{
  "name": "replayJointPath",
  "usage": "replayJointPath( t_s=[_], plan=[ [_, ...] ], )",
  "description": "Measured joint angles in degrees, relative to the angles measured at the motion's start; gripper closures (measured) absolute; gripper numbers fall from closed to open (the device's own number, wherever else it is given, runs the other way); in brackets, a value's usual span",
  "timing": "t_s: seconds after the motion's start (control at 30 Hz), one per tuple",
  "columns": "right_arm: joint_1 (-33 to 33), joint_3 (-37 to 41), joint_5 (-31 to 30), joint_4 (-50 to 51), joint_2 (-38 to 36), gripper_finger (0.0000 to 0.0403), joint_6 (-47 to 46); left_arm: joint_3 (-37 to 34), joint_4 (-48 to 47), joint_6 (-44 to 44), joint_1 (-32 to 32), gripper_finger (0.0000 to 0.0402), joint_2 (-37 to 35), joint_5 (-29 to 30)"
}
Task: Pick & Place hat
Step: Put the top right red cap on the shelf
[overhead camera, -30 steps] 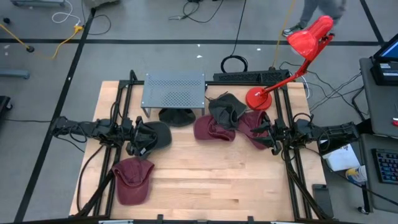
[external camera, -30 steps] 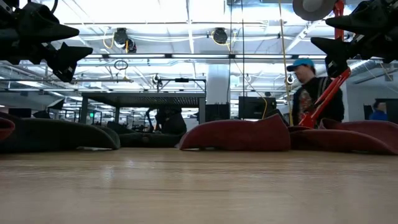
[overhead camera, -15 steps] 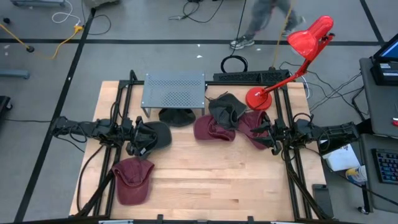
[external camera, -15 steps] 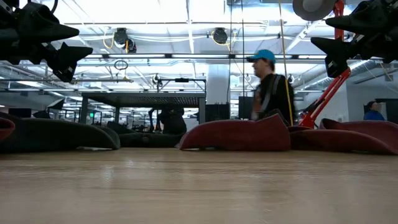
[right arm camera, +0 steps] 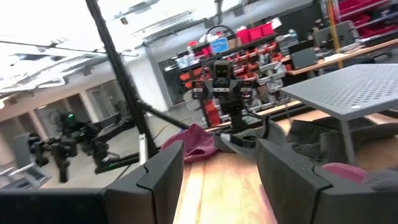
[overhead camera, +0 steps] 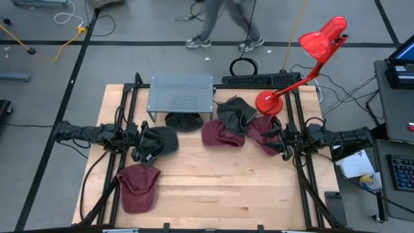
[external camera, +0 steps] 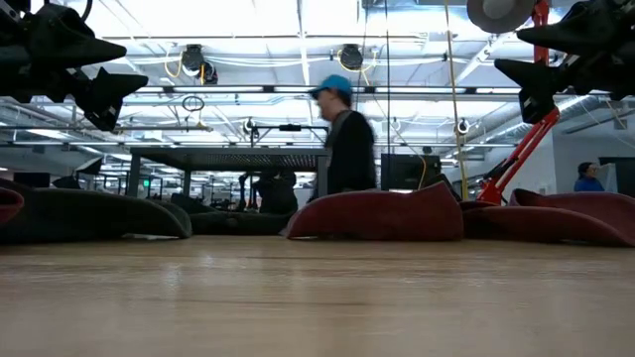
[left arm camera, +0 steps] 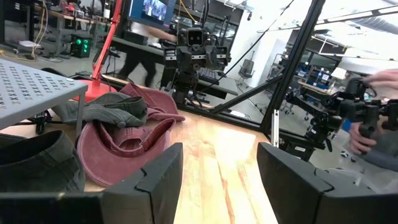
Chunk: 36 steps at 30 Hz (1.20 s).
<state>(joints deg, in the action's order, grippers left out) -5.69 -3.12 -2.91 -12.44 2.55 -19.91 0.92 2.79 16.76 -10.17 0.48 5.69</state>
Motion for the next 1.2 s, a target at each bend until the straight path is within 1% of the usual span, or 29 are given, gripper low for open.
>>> replayJointPath(
  t_s=[0.3,0.43,0.63,0.7,0.77,0.97,1.2],
  plan=[
    [0.02,0.0,-0.04,-1.1,-0.02,0.0208,-6.51,-0.01,0.0,-0.01,0.0,0.019,-0.01,0.0],
    [0.02,0.0,-0.11,-3.12,-0.02,0.021,-10.85,-0.01,0.0,-0.01,-0.01,0.019,0.02,-0.01],
    [0.02,-0.94,-3.01,-3.36,0.65,0.0211,-14.75,-0.01,0.0,-0.01,0.0,0.019,0.02,-0.02],
    [-0.01,-1.96,-2.93,-1.14,2.27,0.0211,-14.79,-0.01,0.0,-0.01,0.0,0.019,-0.01,0.0],
    [-0.09,-3.9,-2.62,-1.31,4.36,0.0211,-14.24,0.0,-0.01,-0.01,0.0,0.019,0.01,0.0],
    [-0.26,-10.62,2.82,-1.01,11.51,0.0211,-10.68,-0.01,0.0,-0.01,0.02,0.019,-0.01,0.02],
    [-3.11,-20.06,2.9,1.67,20.64,0.0211,-10.8,-0.01,0.1,0.0,0.0,0.019,-0.01,0.02]
  ],
)
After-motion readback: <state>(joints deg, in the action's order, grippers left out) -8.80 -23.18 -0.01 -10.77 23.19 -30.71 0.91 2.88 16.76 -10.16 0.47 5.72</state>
